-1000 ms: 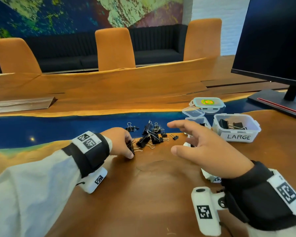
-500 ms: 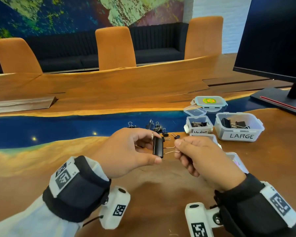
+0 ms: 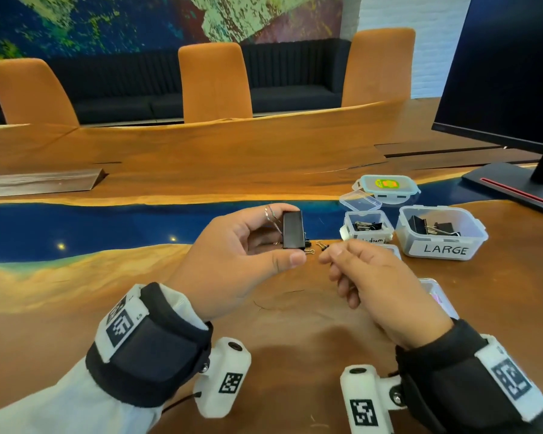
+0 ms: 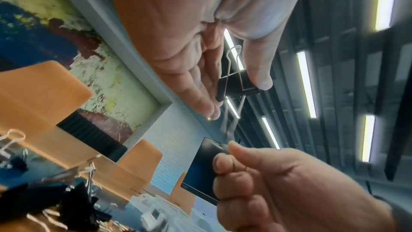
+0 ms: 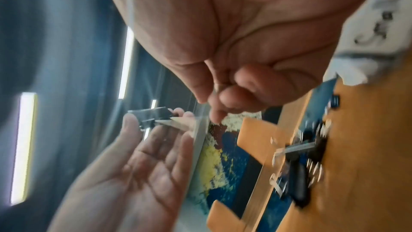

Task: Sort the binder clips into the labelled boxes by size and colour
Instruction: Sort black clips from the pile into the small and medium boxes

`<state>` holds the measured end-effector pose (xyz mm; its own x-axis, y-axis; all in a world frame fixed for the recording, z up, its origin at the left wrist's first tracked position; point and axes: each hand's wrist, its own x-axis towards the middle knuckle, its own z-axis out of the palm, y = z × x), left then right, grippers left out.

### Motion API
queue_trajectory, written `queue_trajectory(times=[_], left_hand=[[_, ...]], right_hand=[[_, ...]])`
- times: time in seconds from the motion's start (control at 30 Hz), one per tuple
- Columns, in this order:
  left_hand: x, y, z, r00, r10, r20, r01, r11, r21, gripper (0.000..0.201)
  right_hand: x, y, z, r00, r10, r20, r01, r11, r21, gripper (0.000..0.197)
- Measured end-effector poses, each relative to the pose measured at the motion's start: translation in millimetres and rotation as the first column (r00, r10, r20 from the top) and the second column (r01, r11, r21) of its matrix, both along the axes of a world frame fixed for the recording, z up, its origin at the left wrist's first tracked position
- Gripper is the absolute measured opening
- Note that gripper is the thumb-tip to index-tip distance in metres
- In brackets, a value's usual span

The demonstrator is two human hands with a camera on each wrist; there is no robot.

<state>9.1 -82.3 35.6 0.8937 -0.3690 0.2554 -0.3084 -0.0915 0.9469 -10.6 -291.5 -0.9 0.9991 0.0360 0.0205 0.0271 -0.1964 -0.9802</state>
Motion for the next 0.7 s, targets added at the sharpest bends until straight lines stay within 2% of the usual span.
queue_trajectory(times=[0.03, 0.1, 0.2, 0.27, 0.33, 0.47, 0.53, 0.63, 0.7], left_hand=[[0.2, 1.1, 0.3, 0.997, 0.013, 0.074, -0.022, 0.992, 0.124, 0.053], [-0.5, 0.9, -0.1, 0.974, 0.006, 0.228, -0.089, 0.931, 0.355, 0.054], [-5.8, -5.9, -0.4, 0.946, -0.036, 0.323, -0.127, 0.873, 0.471, 0.059], [-8.1, -9.8, -3.5, 0.949, -0.048, 0.312, -0.117, 0.864, 0.49, 0.063], [-8.1, -9.9, -7.3, 0.96, -0.032, 0.278, -0.108, 0.875, 0.473, 0.068], [-7.7, -2.7, -5.3, 0.989, -0.044, 0.143, -0.023, 0.9, 0.436, 0.082], [-8.9, -3.2, -2.4, 0.995, -0.048, 0.09, 0.011, 0.926, 0.377, 0.083], [-10.7, -9.5, -2.4, 0.996, 0.003, 0.087, -0.031, 0.944, 0.329, 0.069], [-10.7, -11.8, -3.0, 0.997, 0.015, 0.069, -0.035, 0.954, 0.296, 0.051]], right_hand=[[-0.2, -1.0, 1.2, 0.999, -0.015, 0.039, 0.014, 1.0, 0.009, 0.032], [-2.3, -0.8, 5.3, 0.998, 0.042, 0.046, -0.045, 0.996, 0.078, 0.045], [-5.7, 4.8, 8.3, 0.986, 0.163, 0.044, -0.166, 0.983, 0.078, 0.054], [-6.9, 8.7, 7.9, 0.983, 0.176, 0.054, -0.179, 0.983, 0.042, 0.049], [-8.0, 9.0, 7.8, 0.981, 0.183, 0.057, -0.185, 0.982, 0.031, 0.034], [-12.1, 9.1, 11.2, 0.981, 0.179, 0.072, -0.177, 0.984, -0.03, 0.013], [-14.8, 11.7, 13.1, 0.981, 0.155, 0.115, -0.145, 0.985, -0.09, 0.017], [-17.0, 13.1, 12.9, 0.976, 0.091, 0.2, -0.042, 0.971, -0.236, 0.045], [-17.0, 11.5, 13.8, 0.974, 0.05, 0.219, 0.012, 0.962, -0.272, 0.031]])
